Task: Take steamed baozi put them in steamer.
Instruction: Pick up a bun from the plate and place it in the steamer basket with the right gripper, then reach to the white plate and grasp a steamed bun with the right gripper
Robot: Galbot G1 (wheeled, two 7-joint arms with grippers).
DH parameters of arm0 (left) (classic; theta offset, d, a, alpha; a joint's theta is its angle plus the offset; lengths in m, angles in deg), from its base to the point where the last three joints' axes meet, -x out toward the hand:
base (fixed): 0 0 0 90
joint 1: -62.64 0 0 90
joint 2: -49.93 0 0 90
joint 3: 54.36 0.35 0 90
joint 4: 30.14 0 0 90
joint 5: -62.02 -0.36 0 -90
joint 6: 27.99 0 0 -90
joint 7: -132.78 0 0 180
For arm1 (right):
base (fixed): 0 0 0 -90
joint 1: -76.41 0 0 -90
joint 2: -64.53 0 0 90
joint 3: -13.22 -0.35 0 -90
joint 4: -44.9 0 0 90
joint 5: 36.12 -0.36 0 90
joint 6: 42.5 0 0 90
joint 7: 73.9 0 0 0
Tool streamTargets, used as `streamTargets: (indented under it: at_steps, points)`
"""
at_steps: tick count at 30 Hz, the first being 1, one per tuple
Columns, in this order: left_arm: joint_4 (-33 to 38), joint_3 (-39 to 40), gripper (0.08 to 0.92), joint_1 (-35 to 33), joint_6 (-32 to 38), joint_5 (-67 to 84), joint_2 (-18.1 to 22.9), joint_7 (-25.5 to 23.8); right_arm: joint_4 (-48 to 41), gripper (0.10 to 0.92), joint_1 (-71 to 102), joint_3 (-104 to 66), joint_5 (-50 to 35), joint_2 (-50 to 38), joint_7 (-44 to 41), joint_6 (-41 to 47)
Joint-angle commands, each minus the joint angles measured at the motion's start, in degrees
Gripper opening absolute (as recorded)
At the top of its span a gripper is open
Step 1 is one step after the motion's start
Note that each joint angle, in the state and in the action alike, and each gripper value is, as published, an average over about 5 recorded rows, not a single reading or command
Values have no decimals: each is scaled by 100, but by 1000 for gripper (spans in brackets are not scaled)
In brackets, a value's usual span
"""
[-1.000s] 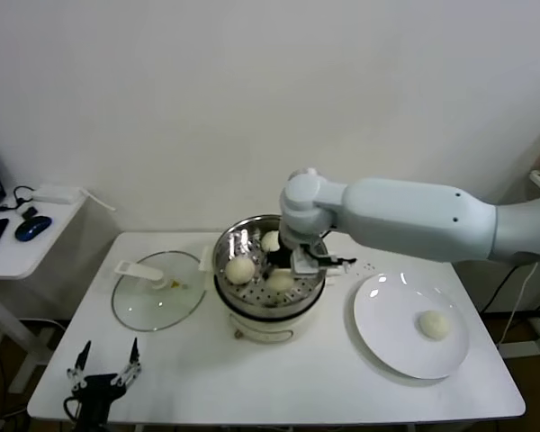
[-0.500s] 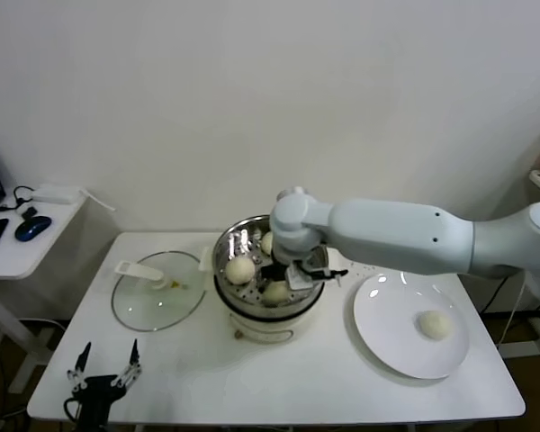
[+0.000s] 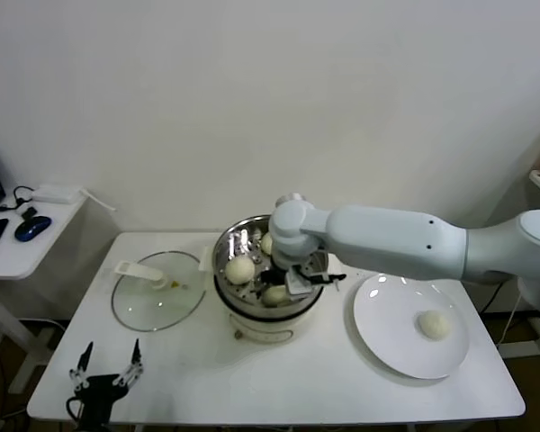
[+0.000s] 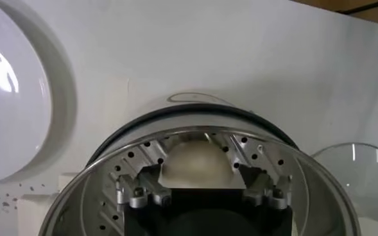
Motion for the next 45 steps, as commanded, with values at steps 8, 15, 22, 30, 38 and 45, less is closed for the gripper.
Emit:
streamTargets:
  at_steps: [8,15,22,30,38,45]
  points:
    - [4,-8,823,5,-18,-4,-4,0,-22,823,-212,-170,-321,-47,-162,-223]
    - [9,-5,823,36,-36,21,-3,2,-49,823,-984,-47,-920,-345,-315,-348]
    - [38,21,823,118,-72,86,-36,7,-423,823,-1833,519,-2290,-868,-329,456]
    - [73,93,823,149,-65,122,-93,3,-947,823,-2432,1612,-4866,-1691,-8,2541]
    - [122,223,823,191,-63,136,-80,-29,-1051,823,-2173,1720,-5246,-2762,265,3528]
    - [161,337,823,216,-59,97,-78,-41,-1036,823,-1241,1204,-4706,-3628,205,3803]
